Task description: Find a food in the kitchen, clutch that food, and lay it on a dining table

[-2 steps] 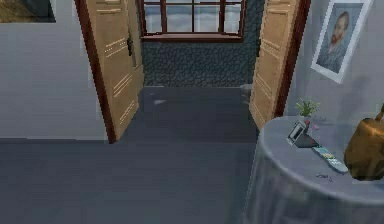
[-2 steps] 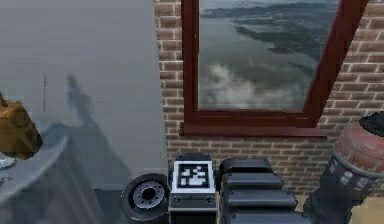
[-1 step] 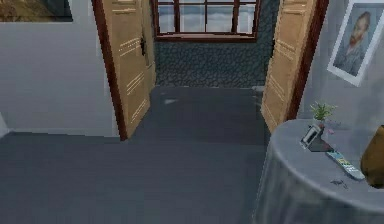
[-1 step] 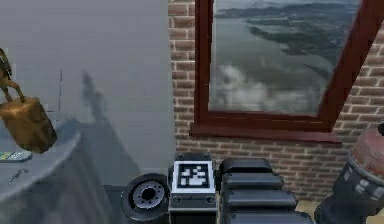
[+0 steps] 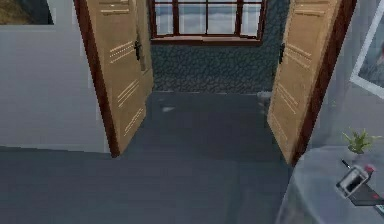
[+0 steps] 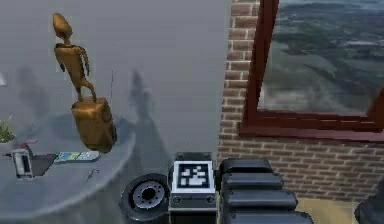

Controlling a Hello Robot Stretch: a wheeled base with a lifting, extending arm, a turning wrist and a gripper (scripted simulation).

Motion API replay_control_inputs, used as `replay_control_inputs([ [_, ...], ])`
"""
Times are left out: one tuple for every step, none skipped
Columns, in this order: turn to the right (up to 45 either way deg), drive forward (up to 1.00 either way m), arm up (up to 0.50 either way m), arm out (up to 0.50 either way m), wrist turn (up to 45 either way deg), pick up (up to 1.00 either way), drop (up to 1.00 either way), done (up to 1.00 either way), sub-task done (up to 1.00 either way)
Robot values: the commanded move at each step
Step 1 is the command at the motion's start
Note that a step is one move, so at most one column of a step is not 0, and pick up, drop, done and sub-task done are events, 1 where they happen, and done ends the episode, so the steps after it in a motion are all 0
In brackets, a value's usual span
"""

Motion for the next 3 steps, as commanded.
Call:
replay_control_inputs([
  [45.0,0.0,0.0,0.0,0.0,0.0,0.0,0.0,0.0],
  [15.0,0.0,0.0,0.0,0.0,0.0,0.0,0.0,0.0],
  [-45.0,0.0,0.0,0.0,0.0,0.0,0.0,0.0,0.0],
])
